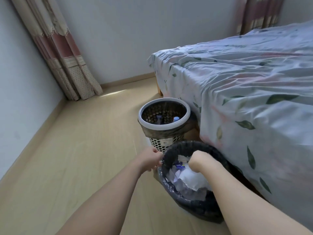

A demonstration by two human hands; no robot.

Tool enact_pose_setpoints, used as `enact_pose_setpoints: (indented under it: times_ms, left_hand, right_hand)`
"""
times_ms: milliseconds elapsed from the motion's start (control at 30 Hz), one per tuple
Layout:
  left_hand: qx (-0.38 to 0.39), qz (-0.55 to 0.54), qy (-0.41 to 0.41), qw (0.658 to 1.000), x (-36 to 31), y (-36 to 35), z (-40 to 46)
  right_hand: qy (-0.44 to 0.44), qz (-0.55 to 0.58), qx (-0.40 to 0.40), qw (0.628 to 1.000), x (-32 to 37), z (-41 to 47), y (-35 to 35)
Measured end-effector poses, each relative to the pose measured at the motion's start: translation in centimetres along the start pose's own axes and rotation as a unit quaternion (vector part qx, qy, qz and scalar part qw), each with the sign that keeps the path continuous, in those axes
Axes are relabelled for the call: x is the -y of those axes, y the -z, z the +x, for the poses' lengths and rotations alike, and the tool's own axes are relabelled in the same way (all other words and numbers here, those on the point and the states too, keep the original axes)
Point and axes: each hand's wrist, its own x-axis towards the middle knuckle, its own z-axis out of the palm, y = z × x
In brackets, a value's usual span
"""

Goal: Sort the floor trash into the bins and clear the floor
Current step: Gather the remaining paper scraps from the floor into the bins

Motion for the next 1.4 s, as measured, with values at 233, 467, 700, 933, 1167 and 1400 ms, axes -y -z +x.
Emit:
enact_pose_setpoints:
  times_ms: [233,467,700,933,1167,1400]
  left_hand:
    - [-0.064,-0.003,0.069,0.996,7.6,6.7,-2.7]
    - [-0.06,0.041,0.168,0.983,22.2,15.6,-10.4]
    - [0.034,0.191,0.332,0.923,40.6,23.5,-19.7]
    - [0.056,0.168,0.361,0.916,52.5,24.2,-21.6]
    - [0.109,0.17,0.259,0.944,54.8,20.3,-16.3]
    - [0.045,0.153,0.205,0.966,55.3,15.4,-12.6]
  right_hand:
    - [0.142,0.048,-0.106,0.983,9.6,-1.8,-0.4]
    - [0.317,-0.011,-0.011,0.948,24.0,-7.3,-9.5]
    - [0.386,-0.078,0.129,0.91,35.2,-13.4,-26.1]
    - [0.358,-0.153,0.168,0.905,39.6,-15.6,-36.9]
    - [0.322,-0.223,0.099,0.915,41.6,-15.2,-40.1]
    - [0.313,-0.015,0.028,0.949,41.4,-14.5,-31.9]
